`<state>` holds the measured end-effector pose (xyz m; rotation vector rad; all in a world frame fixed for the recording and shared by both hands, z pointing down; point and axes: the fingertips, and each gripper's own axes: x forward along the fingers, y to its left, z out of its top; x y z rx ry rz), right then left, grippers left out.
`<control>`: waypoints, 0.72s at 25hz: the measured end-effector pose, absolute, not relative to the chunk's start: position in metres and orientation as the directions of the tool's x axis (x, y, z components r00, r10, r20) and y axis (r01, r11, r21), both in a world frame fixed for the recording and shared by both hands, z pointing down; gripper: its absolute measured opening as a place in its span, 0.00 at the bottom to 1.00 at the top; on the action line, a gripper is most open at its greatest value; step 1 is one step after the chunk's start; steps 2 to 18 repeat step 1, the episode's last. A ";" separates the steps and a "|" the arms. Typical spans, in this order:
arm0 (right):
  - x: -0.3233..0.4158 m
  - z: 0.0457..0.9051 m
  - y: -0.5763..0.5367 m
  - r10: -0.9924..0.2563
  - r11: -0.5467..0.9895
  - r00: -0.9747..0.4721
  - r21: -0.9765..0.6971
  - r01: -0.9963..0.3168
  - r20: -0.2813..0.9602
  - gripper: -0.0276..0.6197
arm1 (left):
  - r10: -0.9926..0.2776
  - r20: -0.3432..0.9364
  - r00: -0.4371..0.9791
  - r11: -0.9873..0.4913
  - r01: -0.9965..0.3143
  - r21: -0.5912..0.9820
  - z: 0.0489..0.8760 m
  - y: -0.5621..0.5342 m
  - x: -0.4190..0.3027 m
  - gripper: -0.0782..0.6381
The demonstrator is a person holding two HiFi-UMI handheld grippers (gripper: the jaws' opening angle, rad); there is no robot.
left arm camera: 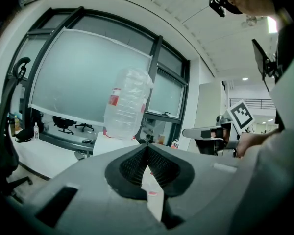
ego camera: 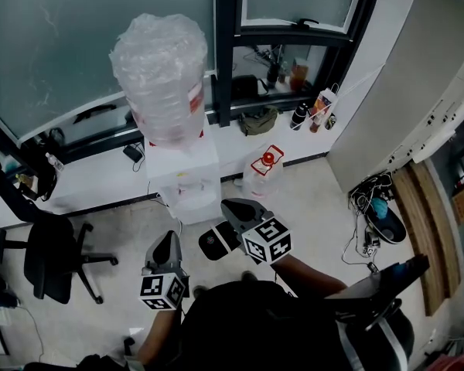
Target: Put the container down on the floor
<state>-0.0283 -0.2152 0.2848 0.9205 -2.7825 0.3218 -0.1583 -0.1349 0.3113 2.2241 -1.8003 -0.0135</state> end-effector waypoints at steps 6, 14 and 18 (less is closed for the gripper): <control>-0.028 0.285 -0.215 -0.563 0.783 -0.788 -0.144 -0.605 0.250 0.05 | -0.962 0.162 0.220 -0.183 -0.959 0.215 0.311 -0.135 -0.159 0.12; -0.028 0.285 -0.215 -0.563 0.783 -0.788 -0.144 -0.605 0.250 0.05 | -0.962 0.162 0.220 -0.183 -0.959 0.215 0.311 -0.135 -0.159 0.12; -0.028 0.285 -0.215 -0.563 0.783 -0.788 -0.144 -0.605 0.250 0.05 | -0.962 0.162 0.220 -0.183 -0.959 0.215 0.311 -0.135 -0.159 0.12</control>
